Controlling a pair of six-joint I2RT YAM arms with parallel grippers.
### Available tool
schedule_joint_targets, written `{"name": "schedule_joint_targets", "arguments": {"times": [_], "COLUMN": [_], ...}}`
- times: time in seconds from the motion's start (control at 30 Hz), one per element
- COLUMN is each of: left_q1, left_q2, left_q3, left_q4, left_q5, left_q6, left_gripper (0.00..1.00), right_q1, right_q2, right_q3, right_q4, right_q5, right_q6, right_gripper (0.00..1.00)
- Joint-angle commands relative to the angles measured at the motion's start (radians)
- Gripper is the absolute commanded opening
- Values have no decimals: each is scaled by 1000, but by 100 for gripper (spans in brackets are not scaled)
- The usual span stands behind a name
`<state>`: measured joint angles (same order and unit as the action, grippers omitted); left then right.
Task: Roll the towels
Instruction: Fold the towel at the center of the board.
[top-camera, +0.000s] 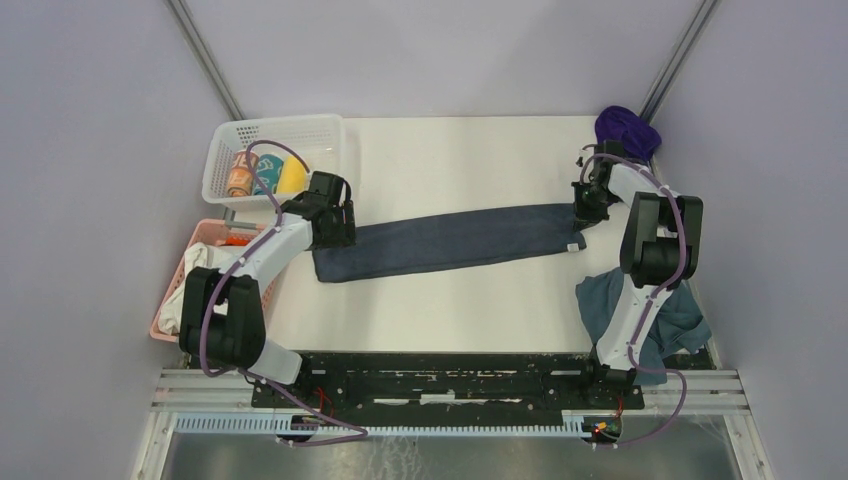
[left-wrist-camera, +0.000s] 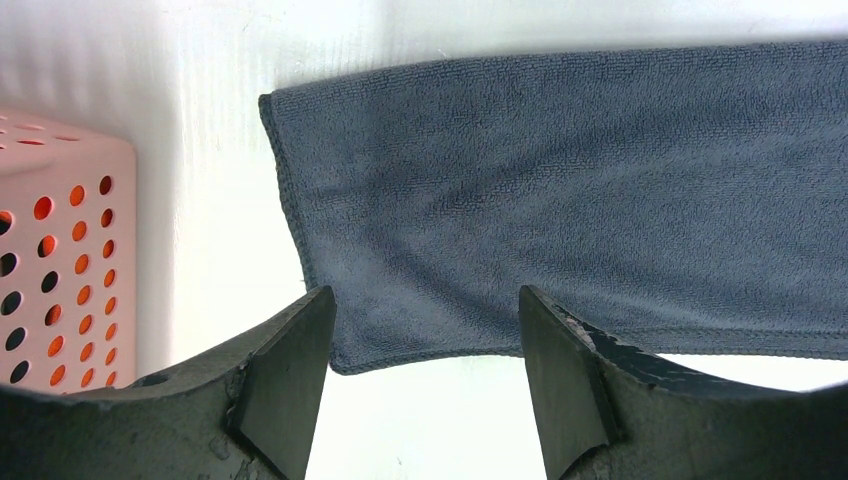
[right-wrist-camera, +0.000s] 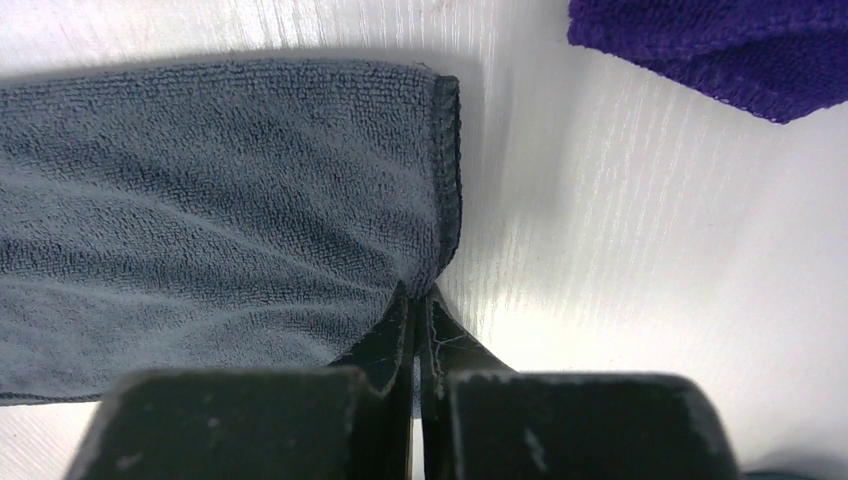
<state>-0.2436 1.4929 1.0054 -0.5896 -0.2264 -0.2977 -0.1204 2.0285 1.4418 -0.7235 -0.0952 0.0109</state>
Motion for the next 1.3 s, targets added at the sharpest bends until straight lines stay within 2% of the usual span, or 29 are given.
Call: {"name": "schedule_joint_targets", "arguments": {"times": [0.0, 0.17, 0.33, 0.4, 0.5, 0.57, 0.67, 0.77, 1.0, 1.27], "left_q1": [0, 0, 0, 0, 1, 1, 1, 3, 41, 95], "left_q2": [-46, -52, -59, -62, -60, -56, -51, -40, -30, 9], "left_q3": [-6, -9, -13, -16, -14, -16, -20, -23, -69, -136], "left_q4": [42, 43, 44, 48, 53, 63, 84, 91, 117, 189], "left_q5": [6, 8, 13, 20, 51, 87, 146, 169, 219, 336], "left_q6": [-4, -9, -11, -12, -19, -29, -58, -88, -169, -222], "left_gripper": [75, 74, 74, 75, 75, 75, 75, 75, 74, 71], "right_q1": [4, 0, -4, -2, 27, 65, 136, 236, 467, 696], "right_q2": [27, -81, -117, -138, -183, -222, -277, -299, -293, -217], "right_q3": [-13, 6, 112, 138, 143, 129, 99, 107, 203, 304], "right_q4": [-31, 16, -11, -27, -53, -59, -53, -73, -120, -99], "right_q5": [25, 232, 447, 484, 462, 393, 269, 214, 61, 30], "right_q6": [4, 15, -11, -19, -26, -18, 32, 64, 127, 211], "right_gripper": [1, 0, 1, 0, 1, 1, 1, 1, 1, 1]}}
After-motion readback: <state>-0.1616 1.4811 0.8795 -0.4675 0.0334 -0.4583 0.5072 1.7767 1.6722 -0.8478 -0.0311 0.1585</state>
